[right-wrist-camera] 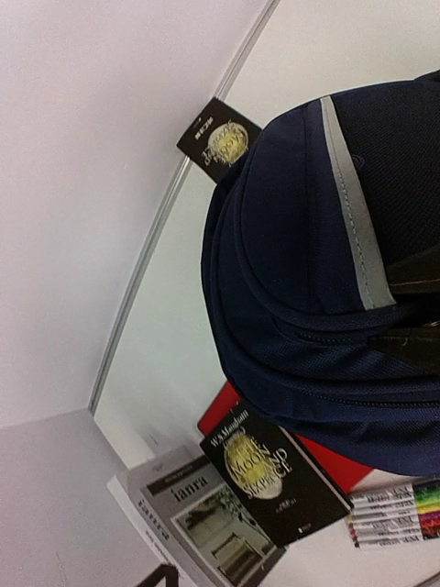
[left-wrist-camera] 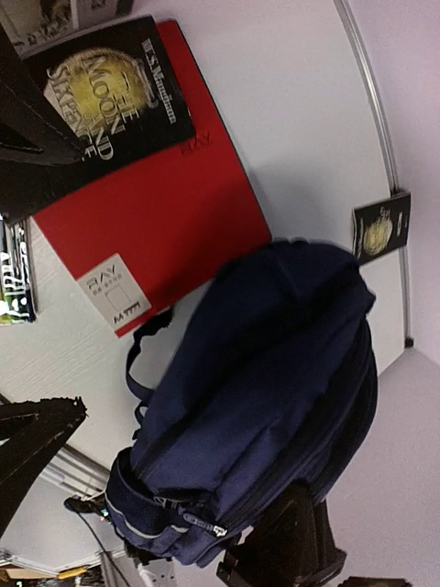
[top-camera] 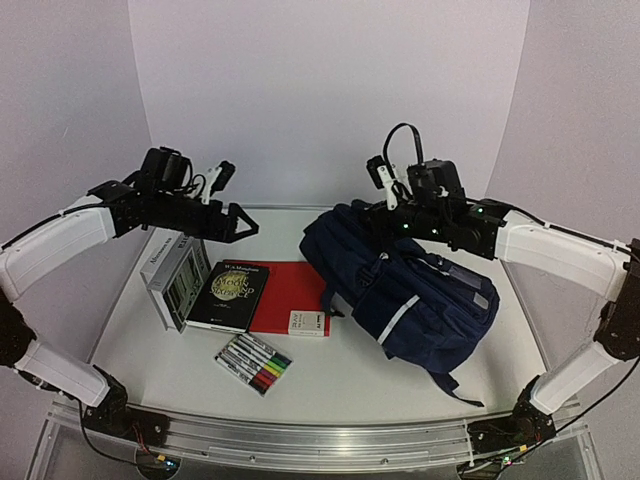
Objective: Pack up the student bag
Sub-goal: Pick up the student bag at the center of the board.
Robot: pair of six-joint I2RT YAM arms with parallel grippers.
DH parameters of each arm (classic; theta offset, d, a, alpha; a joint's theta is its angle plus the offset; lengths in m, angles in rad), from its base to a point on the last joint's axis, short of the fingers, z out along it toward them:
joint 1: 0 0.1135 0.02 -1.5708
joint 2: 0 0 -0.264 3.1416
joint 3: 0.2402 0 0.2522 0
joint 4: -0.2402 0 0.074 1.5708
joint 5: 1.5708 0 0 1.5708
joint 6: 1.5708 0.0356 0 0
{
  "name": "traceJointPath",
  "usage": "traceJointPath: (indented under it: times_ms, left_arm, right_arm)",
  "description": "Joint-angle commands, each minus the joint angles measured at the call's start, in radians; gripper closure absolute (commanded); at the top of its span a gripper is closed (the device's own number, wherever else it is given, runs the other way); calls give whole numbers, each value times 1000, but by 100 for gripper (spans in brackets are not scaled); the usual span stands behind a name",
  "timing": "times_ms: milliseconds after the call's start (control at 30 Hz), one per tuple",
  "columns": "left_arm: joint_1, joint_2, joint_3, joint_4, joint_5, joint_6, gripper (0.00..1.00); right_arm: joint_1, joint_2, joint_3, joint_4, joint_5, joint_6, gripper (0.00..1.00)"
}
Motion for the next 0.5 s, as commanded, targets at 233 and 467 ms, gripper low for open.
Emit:
traceJointPath:
  times_ms: [233,467]
  left_arm:
    - [-177,114,-27,348,88,-176,9]
    - [-176,178,-113,630,162,-352,7]
  right_arm:
    - [6,-112,-50,173,-345,30,100]
    - [6,-137,-95,194,-405,64,100]
